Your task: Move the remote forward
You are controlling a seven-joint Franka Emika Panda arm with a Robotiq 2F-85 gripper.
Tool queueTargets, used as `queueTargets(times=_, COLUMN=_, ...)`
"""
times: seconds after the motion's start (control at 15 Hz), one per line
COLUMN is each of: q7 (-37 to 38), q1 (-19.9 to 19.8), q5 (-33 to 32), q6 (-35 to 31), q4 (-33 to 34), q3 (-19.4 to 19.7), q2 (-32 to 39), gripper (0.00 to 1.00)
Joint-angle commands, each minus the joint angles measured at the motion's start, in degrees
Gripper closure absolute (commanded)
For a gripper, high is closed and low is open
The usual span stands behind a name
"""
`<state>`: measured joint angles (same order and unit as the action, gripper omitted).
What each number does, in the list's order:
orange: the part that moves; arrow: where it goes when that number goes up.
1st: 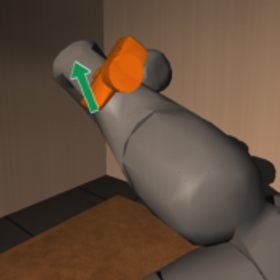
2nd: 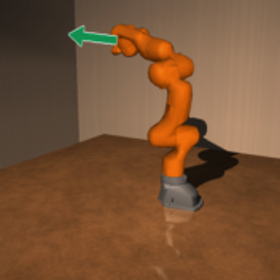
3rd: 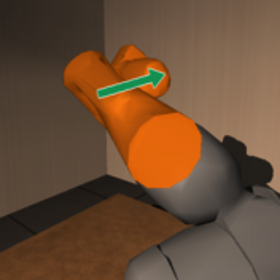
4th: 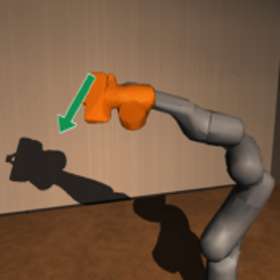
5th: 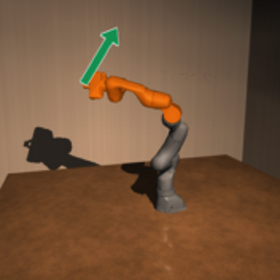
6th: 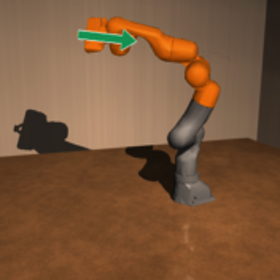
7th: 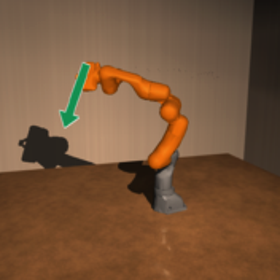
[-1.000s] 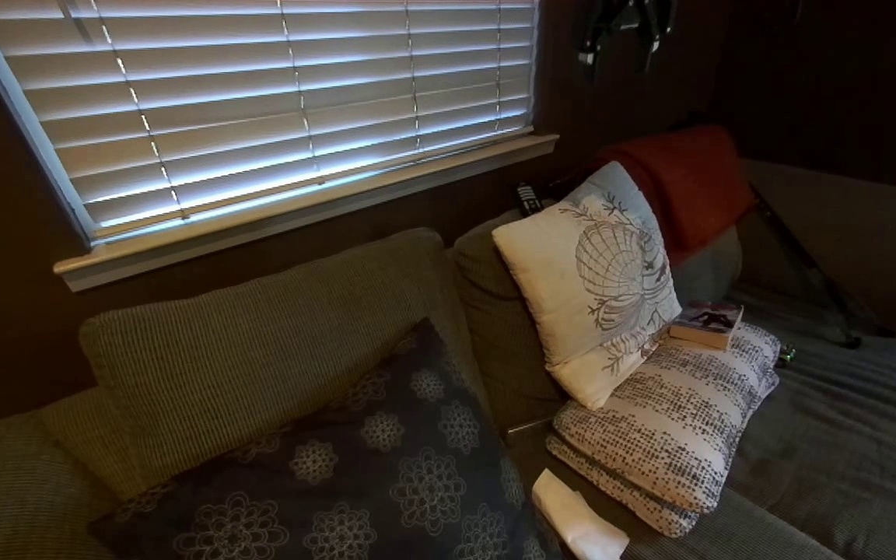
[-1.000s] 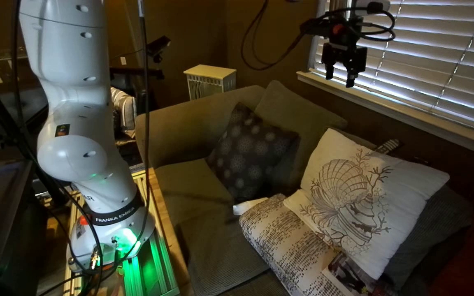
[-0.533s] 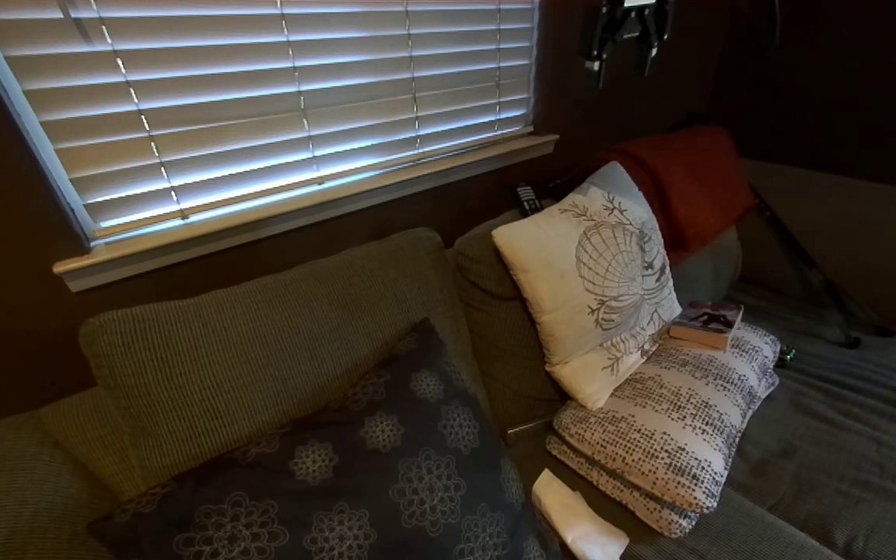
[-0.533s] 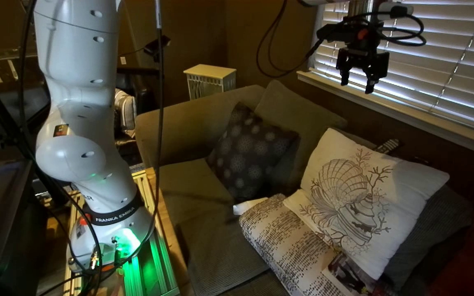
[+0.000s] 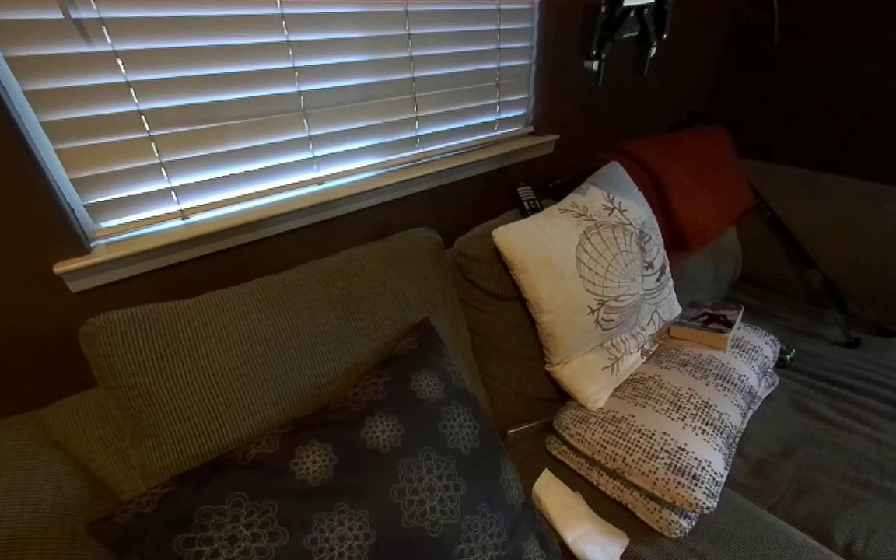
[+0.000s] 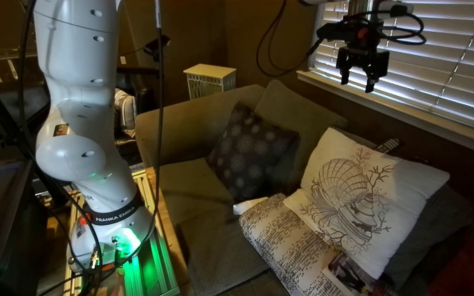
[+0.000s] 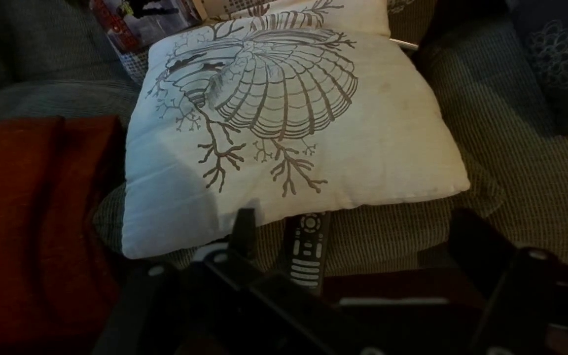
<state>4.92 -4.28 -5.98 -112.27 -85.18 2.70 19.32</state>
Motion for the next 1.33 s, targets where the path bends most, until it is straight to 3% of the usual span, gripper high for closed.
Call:
queueTargets(times=0.0, q7=0.96, q1=0.68, q5=-0.01, q6=2.21, q4=4.39, q3=0.78, q2=3.41, gripper=0.0)
queueTargets(times=0.53, q7=-1.5, q1=-0.27, q5=1.26, q6=3.42, q4=14.52, q3=0.57, q2=13.54, gripper=0.0)
queueTargets(times=0.87, q7=-1.58, q1=-2.04, q5=3.53, q6=7.23, q4=24.59, q3=0.43, q2=21.09, gripper=0.0)
queueTargets(times=1.27, q7=-3.63, q1=-3.89, q5=4.99, q6=6.16, q4=35.19, q3=0.09, q2=29.92, gripper=0.0)
